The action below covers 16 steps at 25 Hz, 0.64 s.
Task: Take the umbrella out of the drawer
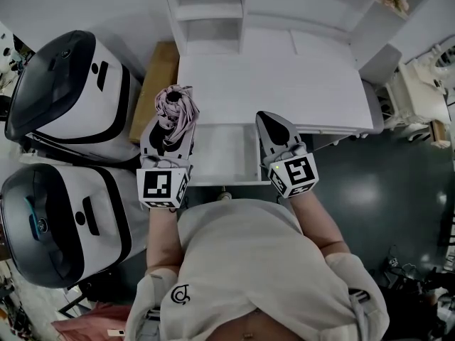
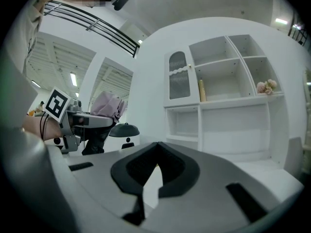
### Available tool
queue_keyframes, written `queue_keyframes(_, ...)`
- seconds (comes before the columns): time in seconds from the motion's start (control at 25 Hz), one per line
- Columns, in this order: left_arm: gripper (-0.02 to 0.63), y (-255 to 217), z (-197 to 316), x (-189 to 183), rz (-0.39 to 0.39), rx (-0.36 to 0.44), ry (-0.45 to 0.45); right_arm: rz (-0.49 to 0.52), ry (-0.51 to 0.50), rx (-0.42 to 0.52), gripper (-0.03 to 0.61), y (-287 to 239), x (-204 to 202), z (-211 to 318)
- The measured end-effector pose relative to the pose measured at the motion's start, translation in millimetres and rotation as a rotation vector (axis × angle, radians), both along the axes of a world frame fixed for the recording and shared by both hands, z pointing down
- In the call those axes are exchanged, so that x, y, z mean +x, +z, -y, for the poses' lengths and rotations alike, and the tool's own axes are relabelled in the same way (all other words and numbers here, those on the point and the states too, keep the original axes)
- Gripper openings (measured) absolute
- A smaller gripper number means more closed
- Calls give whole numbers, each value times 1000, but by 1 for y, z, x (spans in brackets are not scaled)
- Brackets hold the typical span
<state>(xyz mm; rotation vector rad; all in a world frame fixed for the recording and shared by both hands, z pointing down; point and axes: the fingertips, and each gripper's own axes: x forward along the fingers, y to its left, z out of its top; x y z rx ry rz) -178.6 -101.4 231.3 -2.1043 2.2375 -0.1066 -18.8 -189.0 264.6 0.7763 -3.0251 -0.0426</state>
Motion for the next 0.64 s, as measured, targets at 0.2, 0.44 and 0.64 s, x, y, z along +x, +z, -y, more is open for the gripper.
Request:
queue_keyframes(0.2, 238, 4, 0, 0, -10, -11, 11, -1, 1, 3, 5, -1, -2, -2)
queue_keyframes(0.44, 238, 7, 1, -1, -4, -20, 22, -10, 6, 3, 4, 1, -3, -3)
queue_keyframes(0.64, 238, 7, 2, -2, -11, -26, 25, -18, -1, 27, 5, -5, -6, -5)
